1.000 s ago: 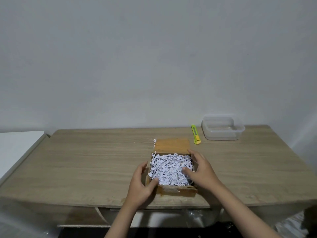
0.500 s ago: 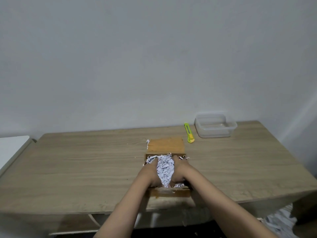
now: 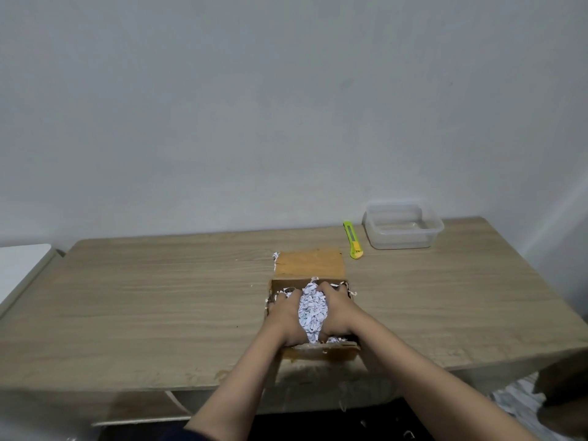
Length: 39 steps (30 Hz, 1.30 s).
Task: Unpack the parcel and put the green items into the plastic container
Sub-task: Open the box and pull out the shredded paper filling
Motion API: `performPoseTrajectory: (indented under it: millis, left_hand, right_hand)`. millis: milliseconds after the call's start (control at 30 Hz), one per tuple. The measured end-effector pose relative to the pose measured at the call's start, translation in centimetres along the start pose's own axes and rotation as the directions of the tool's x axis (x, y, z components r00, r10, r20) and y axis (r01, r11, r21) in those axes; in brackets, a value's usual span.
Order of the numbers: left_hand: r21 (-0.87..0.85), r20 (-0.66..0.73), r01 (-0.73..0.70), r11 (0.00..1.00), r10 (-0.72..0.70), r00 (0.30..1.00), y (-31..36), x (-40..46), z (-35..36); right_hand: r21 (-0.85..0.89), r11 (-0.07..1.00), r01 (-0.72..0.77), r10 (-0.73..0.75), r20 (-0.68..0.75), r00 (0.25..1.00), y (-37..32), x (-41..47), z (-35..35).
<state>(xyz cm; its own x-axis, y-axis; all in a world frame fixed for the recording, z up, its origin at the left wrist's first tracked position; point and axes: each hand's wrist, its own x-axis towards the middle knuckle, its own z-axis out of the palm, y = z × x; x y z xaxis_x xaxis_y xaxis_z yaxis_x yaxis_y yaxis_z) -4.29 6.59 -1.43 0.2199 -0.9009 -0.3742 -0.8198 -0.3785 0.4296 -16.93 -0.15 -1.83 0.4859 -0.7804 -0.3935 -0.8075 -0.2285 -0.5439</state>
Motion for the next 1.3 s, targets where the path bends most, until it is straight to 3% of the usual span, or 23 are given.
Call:
performPoseTrajectory:
  millis: [167, 400, 767, 1100, 1300]
  left_hand:
    - [-0.075, -0.086, -0.080, 0.994, 0.073, 0.994, -0.4, -0.7, 0.1]
    - [-0.225, -0.277, -0.230, 0.947, 0.164, 0.947, -1.5, -1.6, 0.5]
    - [-0.356, -0.428, -0.365, 0.860, 0.197, 0.882, -2.5, -1.6, -0.5]
    - [-0.247, -0.309, -0.274, 0.930, 0.193, 0.931, -2.1, -2.1, -3.9]
    - [-0.266, -0.336, -0.312, 0.912, 0.215, 0.917, -1.4, -2.1, -5.7]
  right_hand:
    - [0.066, 0.995, 0.074, -0.072, -0.035, 0.997, 0.3, -0.7, -0.3]
    - [0.179, 0.931, 0.319, -0.284, -0.198, 0.938, 0.8, -2.3, 0.0]
    - [0.253, 0.837, 0.486, -0.386, -0.358, 0.850, 0.0, -2.5, -0.3]
    - [0.254, 0.862, 0.438, -0.359, -0.303, 0.883, -2.2, -1.5, -1.1]
    - [0.271, 0.863, 0.426, -0.327, -0.342, 0.881, -2.7, -1.1, -2.3]
